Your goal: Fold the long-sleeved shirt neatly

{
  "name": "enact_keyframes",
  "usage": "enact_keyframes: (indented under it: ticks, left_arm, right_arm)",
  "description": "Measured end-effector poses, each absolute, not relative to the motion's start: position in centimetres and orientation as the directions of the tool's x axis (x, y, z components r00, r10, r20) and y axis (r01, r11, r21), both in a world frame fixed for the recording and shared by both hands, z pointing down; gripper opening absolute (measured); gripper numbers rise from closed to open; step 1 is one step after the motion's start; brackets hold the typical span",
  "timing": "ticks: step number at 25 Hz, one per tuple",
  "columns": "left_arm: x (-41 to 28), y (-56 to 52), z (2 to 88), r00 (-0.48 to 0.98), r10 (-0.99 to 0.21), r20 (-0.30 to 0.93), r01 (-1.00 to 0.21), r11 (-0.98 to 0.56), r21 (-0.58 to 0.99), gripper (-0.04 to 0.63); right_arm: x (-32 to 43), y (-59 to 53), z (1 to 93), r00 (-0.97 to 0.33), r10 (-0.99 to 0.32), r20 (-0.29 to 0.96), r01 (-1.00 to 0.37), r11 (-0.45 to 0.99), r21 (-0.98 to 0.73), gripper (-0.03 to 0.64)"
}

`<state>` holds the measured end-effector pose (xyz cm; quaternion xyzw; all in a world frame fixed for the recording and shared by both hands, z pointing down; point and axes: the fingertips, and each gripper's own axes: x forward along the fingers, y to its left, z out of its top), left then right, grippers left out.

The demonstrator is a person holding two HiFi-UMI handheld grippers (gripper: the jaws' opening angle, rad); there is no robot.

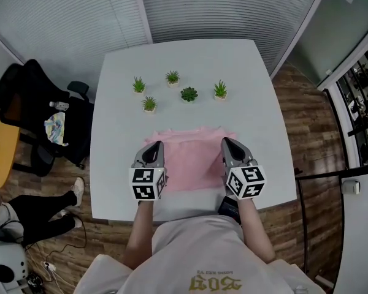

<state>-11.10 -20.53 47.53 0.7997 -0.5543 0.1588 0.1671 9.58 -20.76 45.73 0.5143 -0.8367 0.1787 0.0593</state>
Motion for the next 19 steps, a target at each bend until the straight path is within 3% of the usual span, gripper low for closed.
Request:
enact_keyframes:
  ticks: [19]
  left_arm:
    - [-11.1,-20.5,48.3,0.338,-0.823,0.456,-0.939,-0.329,0.102,0.009]
  right_arm:
    - [11.1,-21.0,46.3,-0.451,-0.842,0.296,-0.889,0.393,-0.237,0.012]
